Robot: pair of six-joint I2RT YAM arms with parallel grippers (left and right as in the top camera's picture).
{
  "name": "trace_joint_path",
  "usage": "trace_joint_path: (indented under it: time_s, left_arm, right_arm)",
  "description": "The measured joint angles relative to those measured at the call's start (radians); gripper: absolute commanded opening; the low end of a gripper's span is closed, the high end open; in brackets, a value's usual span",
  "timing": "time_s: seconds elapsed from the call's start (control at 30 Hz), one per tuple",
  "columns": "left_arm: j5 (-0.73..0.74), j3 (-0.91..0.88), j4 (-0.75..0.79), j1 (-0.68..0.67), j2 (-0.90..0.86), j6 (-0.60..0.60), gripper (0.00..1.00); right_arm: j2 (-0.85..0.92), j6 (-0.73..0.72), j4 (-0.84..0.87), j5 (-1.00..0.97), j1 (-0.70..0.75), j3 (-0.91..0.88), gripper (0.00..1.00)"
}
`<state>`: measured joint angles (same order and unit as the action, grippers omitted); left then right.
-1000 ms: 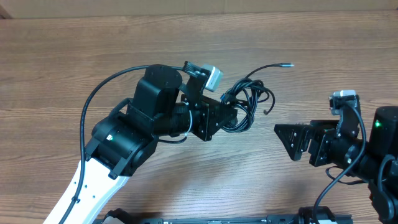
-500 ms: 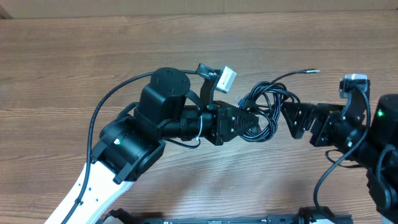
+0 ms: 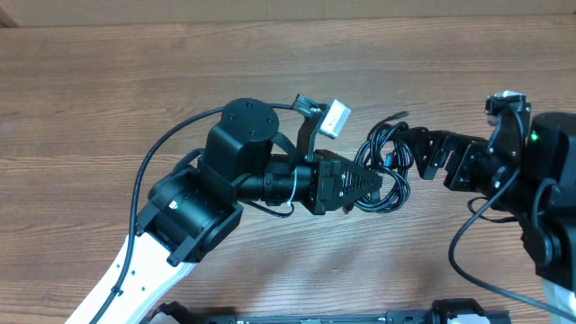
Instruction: Untangle cables
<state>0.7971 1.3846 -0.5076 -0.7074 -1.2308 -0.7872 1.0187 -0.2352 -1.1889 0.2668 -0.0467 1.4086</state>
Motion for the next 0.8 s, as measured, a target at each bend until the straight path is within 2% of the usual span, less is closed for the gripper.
trace_joint_path:
  time_s: [0.1, 0.27, 0.37, 0.47, 0.5, 0.63, 0.7, 0.8]
  left_arm:
    - [0.022, 0.0, 0.0, 0.0, -0.001, 0.0, 0.04]
    - [0.092, 0.0, 0.007, 0.0, -0.001, 0.039, 0.04]
    - [0.106, 0.0, 0.004, 0.0, -0.001, 0.122, 0.04]
    - [0.103, 0.001, -0.031, 0.0, -0.001, 0.257, 0.04]
    - [0.082, 0.0, -0.077, 0.0, 0.0, 0.342, 0.04]
    - [-0.088, 0.002, -0.226, 0.0, 0.0, 0.49, 0.04]
    - [-0.183, 0.002, -0.265, 0.0, 0.0, 0.56, 0.04]
    - [-0.245, 0.002, -0.294, 0.0, 0.0, 0.672, 0.04]
  right_arm:
    - [0.017, 0.0, -0.02, -0.04, 0.0, 0.0, 1.0]
    - [0.021, -0.035, -0.114, -0.253, 0.001, 0.0, 1.0]
    - [0.021, -0.043, -0.138, -0.294, 0.001, 0.0, 1.0]
    - [0.021, -0.045, -0.167, -0.302, 0.001, 0.0, 1.0]
    - [0.019, -0.045, -0.18, -0.297, 0.001, 0.0, 1.0]
    - [-0.013, 0.034, -0.195, -0.217, 0.001, 0.0, 1.0]
    - [-0.034, 0.082, -0.196, -0.167, 0.001, 0.0, 1.0]
    - [-0.061, 0.16, -0.198, -0.093, 0.001, 0.0, 1.0]
